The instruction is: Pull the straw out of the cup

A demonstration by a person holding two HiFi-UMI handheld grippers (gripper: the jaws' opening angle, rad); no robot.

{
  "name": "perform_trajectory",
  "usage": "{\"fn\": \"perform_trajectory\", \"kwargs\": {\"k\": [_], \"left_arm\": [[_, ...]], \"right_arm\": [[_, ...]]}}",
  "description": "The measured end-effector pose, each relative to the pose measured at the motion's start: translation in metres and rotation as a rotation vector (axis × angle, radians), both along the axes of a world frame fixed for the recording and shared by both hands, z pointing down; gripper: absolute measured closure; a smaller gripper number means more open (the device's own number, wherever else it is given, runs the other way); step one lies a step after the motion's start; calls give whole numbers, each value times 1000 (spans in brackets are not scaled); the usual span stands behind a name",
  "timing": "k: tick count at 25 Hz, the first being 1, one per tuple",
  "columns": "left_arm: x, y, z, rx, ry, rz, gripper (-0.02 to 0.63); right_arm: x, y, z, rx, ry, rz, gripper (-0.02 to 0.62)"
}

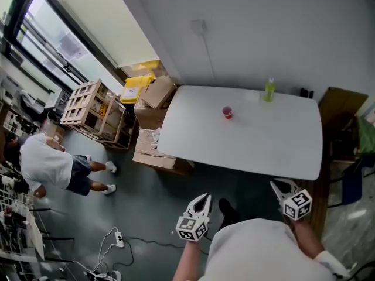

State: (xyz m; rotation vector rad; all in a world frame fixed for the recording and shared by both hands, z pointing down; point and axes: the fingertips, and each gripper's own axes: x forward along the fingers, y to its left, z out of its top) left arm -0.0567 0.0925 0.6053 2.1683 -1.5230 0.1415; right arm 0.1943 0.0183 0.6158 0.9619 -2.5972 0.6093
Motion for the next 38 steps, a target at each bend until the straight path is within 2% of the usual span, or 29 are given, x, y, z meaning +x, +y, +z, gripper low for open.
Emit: {"fn": "perform_trajectory", "kwargs": {"k": [11,21,31,38], "left_arm": [[-63,-57,8,-11,25,88,604],[-119,-87,26,-51,-16,134,604],[-121,-104,26,-42,26,154,604],[-126,-122,22,-40,13,108,604]], "right_arm": [[-69,-35,1,-11,-2,50,558],[-119,-63,-4,21,7,85,558],[-130,-78,2,-10,60,88,558],[-140,-112,-1,8,50,66,558]]}}
